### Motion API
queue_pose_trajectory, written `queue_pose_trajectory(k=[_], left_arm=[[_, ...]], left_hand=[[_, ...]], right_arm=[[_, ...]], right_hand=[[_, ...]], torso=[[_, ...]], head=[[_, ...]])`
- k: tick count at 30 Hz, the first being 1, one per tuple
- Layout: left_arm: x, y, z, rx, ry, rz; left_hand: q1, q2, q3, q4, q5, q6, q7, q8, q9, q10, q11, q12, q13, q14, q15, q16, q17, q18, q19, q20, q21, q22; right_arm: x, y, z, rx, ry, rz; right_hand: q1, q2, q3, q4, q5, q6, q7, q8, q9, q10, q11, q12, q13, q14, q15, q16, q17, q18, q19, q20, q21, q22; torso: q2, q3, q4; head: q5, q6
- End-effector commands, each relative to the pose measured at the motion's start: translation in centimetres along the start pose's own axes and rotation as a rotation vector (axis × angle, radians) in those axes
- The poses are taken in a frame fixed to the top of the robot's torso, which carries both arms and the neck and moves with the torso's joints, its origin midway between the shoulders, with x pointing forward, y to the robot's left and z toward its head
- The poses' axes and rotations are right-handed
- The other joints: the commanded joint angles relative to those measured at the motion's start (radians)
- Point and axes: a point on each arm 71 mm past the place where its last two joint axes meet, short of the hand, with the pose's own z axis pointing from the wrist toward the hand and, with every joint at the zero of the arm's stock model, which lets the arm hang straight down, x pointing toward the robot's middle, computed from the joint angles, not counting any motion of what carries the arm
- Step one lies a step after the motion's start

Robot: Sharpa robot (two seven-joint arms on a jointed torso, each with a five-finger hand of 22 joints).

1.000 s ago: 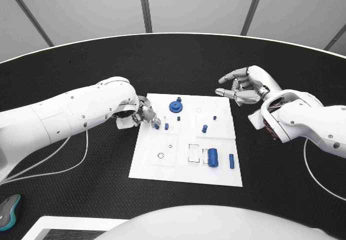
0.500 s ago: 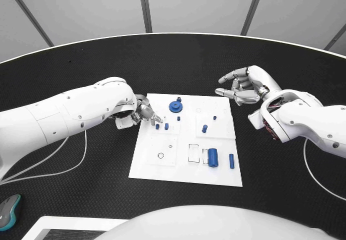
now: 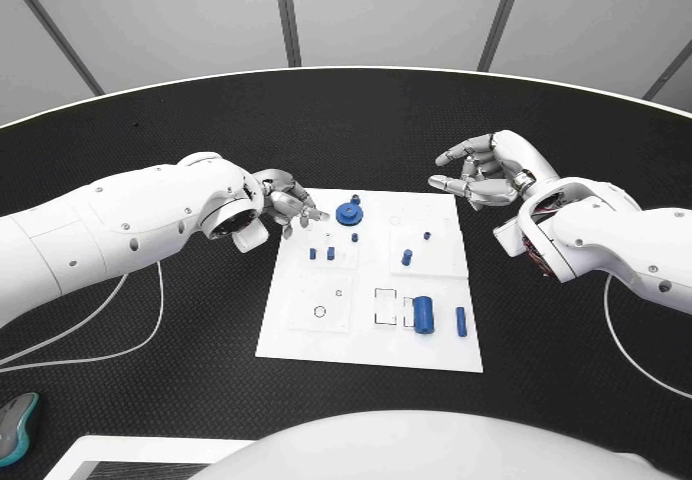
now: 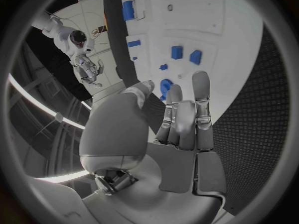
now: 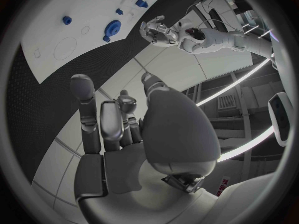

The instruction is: Assemble the parts on the task board

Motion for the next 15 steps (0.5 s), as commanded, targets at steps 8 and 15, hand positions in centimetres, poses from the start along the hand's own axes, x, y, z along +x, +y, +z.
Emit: queue_pose_trajectory(k=[8, 15], left_arm=[[0.9, -4.4, 0.3, 0.4, -0.097, 0.069], [1.8, -5.6, 0.8, 0.47, -0.141, 0.253]], left_hand=[[0.192, -0.046, 0.199, -0.142, -0.003, -0.033, 0.07, -0.104, -0.122, -0.177, 0.076, -0.198, -0.184, -0.304, 0.065, -0.207, -0.394, 0.012, -0.118, 0.065, -0.095, -0.058], [0.19, -0.063, 0.218, -0.216, -0.003, 0.004, 0.06, -0.131, -0.179, -0.162, 0.071, -0.248, -0.264, -0.271, 0.061, -0.143, -0.398, 0.014, -0.125, 0.062, -0.014, -0.006]], right_arm=[[0.0, -0.1, 0.2, -0.001, -0.001, -0.002], [0.1, 0.0, 0.2, -0.004, 0.001, -0.001]], right_hand=[[-0.005, 0.002, -0.007, 0.0, 0.007, 0.004, -0.001, 0.003, -0.001, -0.002, 0.002, -0.005, -0.003, 0.007, -0.005, -0.004, -0.002, 0.015, 0.002, 0.0, -0.008, -0.004], [-0.005, 0.002, -0.007, 0.0, 0.007, 0.003, -0.001, 0.003, -0.001, -0.004, 0.002, -0.008, -0.006, 0.006, -0.005, -0.005, -0.002, 0.016, 0.002, 0.0, -0.009, -0.005]], torso=[[0.005, 0.0004, -0.0023], [0.004, 0.0003, -0.0006]], head=[[-0.013, 0.015], [-0.014, 0.023]])
